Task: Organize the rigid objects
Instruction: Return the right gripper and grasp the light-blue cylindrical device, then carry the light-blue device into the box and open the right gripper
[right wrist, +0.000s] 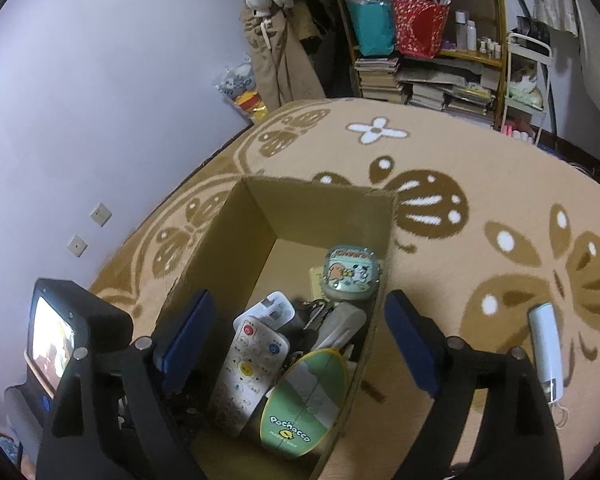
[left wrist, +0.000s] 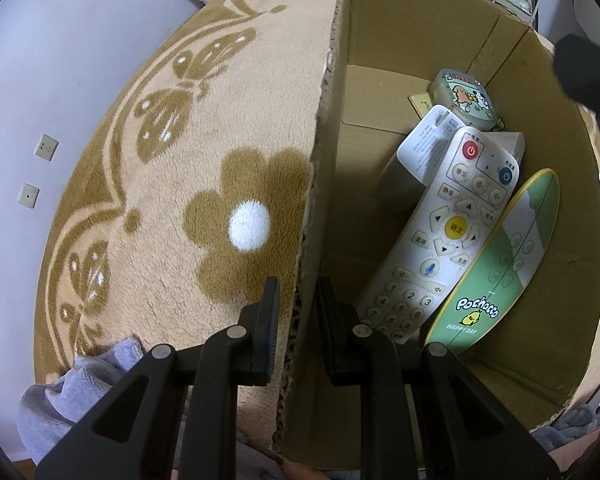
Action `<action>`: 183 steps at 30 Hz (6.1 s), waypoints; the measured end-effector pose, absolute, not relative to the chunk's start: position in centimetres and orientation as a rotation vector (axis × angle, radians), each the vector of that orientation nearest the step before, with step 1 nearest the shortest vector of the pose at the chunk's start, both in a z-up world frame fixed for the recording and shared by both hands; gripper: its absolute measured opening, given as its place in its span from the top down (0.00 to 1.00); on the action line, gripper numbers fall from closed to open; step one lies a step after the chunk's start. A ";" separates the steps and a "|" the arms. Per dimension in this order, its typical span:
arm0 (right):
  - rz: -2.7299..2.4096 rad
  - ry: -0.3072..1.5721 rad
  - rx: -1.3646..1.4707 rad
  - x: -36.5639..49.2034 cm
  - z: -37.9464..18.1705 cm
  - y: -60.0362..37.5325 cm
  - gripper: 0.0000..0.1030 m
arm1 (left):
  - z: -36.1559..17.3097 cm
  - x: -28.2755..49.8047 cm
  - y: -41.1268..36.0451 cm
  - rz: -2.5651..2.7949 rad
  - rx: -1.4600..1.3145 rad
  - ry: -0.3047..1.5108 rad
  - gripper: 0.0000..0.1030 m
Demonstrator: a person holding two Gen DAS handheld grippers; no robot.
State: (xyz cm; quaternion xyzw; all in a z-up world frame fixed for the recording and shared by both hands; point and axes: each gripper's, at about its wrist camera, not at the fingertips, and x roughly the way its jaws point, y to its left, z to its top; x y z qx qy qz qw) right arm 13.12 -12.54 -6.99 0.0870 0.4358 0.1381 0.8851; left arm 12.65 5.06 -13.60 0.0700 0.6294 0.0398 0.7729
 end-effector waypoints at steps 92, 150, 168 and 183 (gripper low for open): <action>-0.140 0.941 0.217 11.2 -13.6 -27.7 0.72 | -13.7 12.7 4.9 0.092 0.170 1.363 0.82; 0.263 0.926 0.119 16.3 -10.3 -11.0 0.72 | -13.8 12.7 4.9 0.091 0.166 1.363 0.82; 0.254 0.927 0.082 16.1 -10.7 -10.4 0.72 | -13.9 12.7 5.1 0.088 0.165 1.362 0.81; 0.256 0.910 0.051 15.2 -10.2 -9.9 0.51 | -13.7 12.6 5.2 0.084 0.160 1.364 0.81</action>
